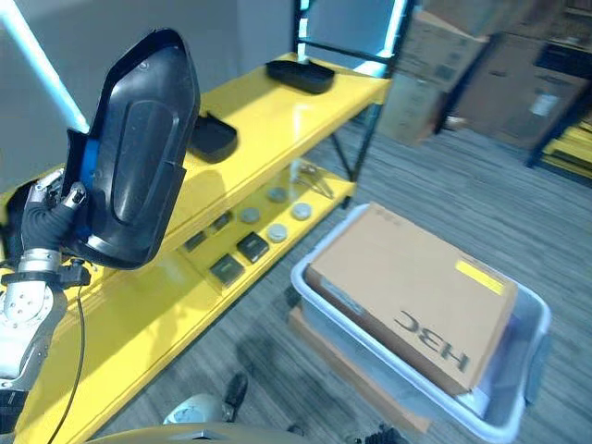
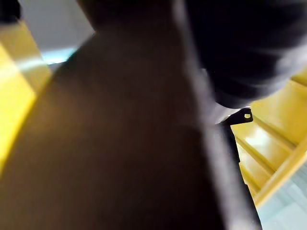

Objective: Move parts from the plastic box to the shelf.

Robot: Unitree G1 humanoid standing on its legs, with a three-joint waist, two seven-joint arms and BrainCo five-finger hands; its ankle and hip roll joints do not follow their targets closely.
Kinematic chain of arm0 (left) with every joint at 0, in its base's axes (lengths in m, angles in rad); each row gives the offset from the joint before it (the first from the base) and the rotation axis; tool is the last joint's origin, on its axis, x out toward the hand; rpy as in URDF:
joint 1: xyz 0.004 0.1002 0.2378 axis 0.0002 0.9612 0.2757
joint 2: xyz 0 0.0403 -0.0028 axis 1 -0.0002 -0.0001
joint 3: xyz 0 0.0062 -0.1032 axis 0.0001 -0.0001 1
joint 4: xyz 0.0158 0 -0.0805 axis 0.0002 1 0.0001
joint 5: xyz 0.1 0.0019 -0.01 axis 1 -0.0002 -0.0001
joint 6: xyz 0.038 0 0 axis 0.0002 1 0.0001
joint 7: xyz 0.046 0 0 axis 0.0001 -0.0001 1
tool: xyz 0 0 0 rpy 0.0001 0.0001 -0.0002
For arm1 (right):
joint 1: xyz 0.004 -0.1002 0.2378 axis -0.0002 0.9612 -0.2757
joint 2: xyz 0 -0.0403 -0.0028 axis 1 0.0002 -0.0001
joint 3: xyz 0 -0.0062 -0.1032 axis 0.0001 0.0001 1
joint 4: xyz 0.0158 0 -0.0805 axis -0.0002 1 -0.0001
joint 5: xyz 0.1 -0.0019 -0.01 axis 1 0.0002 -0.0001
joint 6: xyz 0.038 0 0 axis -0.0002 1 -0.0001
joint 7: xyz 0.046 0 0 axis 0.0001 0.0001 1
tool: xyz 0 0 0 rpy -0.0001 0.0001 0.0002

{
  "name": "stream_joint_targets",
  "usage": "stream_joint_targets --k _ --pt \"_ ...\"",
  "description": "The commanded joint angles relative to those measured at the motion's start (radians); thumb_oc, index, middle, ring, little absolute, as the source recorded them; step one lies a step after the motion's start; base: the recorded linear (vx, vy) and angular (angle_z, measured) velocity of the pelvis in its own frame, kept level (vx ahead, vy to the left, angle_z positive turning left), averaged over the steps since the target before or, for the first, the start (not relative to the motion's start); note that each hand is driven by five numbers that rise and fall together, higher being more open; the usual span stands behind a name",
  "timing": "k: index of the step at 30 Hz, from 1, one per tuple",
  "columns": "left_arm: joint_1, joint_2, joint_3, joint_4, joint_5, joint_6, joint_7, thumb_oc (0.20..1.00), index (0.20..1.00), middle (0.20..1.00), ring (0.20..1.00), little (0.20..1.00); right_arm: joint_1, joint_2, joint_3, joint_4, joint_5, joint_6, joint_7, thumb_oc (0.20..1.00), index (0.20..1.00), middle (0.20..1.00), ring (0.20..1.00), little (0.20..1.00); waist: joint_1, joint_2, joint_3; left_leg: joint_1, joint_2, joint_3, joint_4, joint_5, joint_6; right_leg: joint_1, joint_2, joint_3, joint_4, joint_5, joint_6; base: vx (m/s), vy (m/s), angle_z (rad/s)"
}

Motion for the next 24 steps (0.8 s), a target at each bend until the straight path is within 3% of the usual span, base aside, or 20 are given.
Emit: stream_joint_targets --k 1,3,8,12,15,21,24 --pt "-0.052 0.014 0.117 -0.051 0.006 -0.103 -0.015 0.200 0.200 0.200 0.200 0.200 0.013 0.028 -0.007 0.003 -0.003 0.014 -0.019 1.000 1.000 1.000 1.000 1.000 -0.033 -0.031 0.020 -0.048 0.006 0.159 -0.063 0.061 -0.047 -0.022 -0.053 0.048 -0.016 -0.009 0.135 -0.08 -0.008 1.93" --pt "-0.026 0.004 0.117 -0.060 0.019 -0.115 -0.005 0.200 0.200 0.200 0.200 0.200 0.017 0.034 -0.003 0.003 -0.023 0.013 -0.019 1.000 1.000 1.000 1.000 1.000 -0.037 -0.033 0.029 -0.042 0.041 0.202 -0.058 0.073 -0.059 -0.021 -0.063 0.012 -0.021 0.000 0.132 -0.06 0.041 2.29" --pt "0.020 -0.043 0.108 -0.078 0.055 -0.131 0.054 0.200 0.200 0.200 0.200 0.200 -0.023 0.028 0.024 0.012 -0.054 0.016 -0.017 1.000 1.000 1.000 1.000 1.000 -0.021 -0.058 0.023 0.002 0.091 0.222 0.021 0.013 -0.050 -0.046 -0.104 -0.035 -0.004 -0.006 0.122 -0.08 0.115 0.96" --pt "0.009 -0.047 0.097 -0.072 0.051 -0.132 0.035 0.200 0.200 0.200 0.200 0.200 -0.035 0.031 0.021 0.031 -0.015 0.013 -0.022 1.000 1.000 1.000 1.000 1.000 -0.026 -0.050 0.010 0.061 0.124 0.299 -0.006 0.017 -0.059 -0.034 -0.116 -0.091 0.002 -0.015 0.117 0.01 0.146 0.57" --pt "0.009 -0.040 0.086 -0.071 0.049 -0.126 0.024 0.200 0.200 0.200 0.200 0.200 -0.037 0.039 0.010 0.048 -0.026 0.018 -0.016 1.000 1.000 1.000 1.000 1.000 -0.026 -0.031 -0.014 0.107 0.119 0.360 -0.068 0.004 -0.061 0.000 -0.128 -0.131 -0.008 -0.011 0.126 0.10 0.247 0.83" --pt "0.031 -0.027 0.094 -0.054 0.057 -0.117 0.058 0.200 0.200 0.200 0.200 0.200 -0.058 0.051 0.034 0.040 -0.067 0.044 0.011 1.000 1.000 1.000 1.000 1.000 -0.001 -0.026 -0.041 0.134 0.070 0.310 -0.069 -0.041 -0.030 0.013 -0.155 -0.105 -0.001 -0.013 0.146 0.11 0.254 0.21" --pt "0.034 -0.009 0.112 -0.029 0.051 -0.123 0.050 0.200 0.200 0.200 0.200 0.200 -0.060 0.060 0.054 0.026 -0.052 0.063 -0.007 1.000 1.000 1.000 1.000 1.000 0.009 -0.030 -0.050 0.155 0.023 0.291 -0.068 -0.073 0.009 0.006 -0.196 -0.077 0.037 -0.018 0.170 0.11 0.356 -0.05"
